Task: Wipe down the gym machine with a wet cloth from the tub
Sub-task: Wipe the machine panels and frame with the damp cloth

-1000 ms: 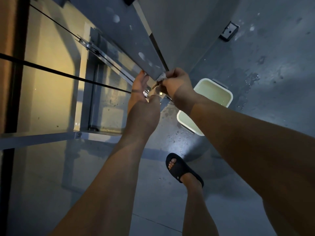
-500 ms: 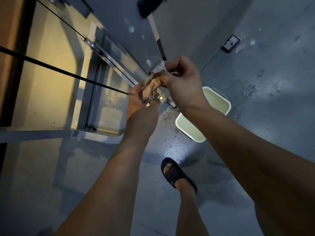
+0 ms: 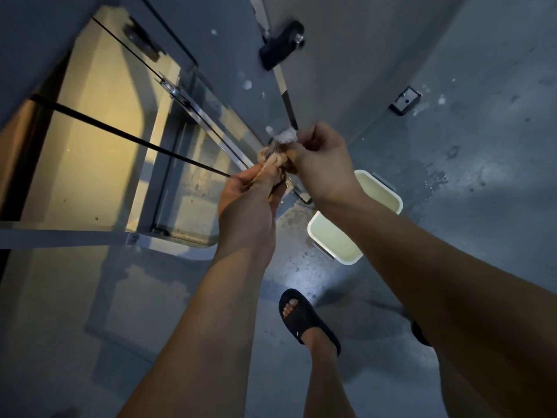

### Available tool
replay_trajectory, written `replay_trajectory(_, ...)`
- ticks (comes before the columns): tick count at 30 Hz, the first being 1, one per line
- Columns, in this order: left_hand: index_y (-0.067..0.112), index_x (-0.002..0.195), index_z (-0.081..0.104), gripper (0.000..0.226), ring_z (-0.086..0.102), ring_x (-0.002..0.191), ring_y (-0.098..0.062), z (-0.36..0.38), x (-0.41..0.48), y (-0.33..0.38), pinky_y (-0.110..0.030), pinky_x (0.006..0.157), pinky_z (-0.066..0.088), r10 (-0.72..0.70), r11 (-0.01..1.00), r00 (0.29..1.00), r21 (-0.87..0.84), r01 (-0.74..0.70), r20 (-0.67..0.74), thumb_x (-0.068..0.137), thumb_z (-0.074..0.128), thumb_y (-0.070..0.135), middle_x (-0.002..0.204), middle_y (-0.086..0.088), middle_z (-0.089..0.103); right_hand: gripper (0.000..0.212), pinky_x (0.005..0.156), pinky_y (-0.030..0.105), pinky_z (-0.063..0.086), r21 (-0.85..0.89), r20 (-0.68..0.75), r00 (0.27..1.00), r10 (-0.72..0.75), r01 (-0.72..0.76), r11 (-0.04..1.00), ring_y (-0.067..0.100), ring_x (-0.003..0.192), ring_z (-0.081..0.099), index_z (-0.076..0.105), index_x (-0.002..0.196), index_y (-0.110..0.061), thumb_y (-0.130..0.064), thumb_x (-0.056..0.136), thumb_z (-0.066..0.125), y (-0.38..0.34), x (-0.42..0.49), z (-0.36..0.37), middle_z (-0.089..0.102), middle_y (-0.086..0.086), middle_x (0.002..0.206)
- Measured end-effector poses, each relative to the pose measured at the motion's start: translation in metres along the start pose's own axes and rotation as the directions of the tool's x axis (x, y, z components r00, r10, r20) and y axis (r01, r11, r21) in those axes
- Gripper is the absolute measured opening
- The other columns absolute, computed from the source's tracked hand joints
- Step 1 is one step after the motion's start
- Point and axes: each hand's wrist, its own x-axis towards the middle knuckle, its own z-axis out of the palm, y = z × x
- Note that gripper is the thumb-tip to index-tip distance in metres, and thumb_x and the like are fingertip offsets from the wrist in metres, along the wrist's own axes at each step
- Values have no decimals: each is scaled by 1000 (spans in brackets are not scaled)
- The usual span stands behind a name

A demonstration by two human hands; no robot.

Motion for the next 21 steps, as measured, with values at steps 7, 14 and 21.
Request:
replay_trajectory(7,10,98,62,14,72,92,-21,9,-8,16,-30,85,57,113,993,993,30,-112,-42,94,66,-3,98,-15,74,19,65,42,51,53,36,991,-127,125,991,24,73,54,54,80,-4,-1,88,70,-20,-12,4,53,26,74)
replay_trajectory(14,14,98,65,16,74,90,-20,9,-11,23,-30,83,59,238,971,963,45,-234,-127,91,69,0,102,-16,75,24,70,39,57,19,122,978,-170,169,986,22,73,61,57,75,-10,-3,90,74,-32,-17,2,65,17,74)
replay_trajectory(21,7,101,63,14,74,88,-22,15,-14,31,-32,84,59,192,981,973,17,-191,-127,92,68,-3,99,-18,73,22,66,29,53,-52,63,997,-54,57,997,11,66,57,56,76,-11,-2,91,71,-39,-22,4,59,4,70)
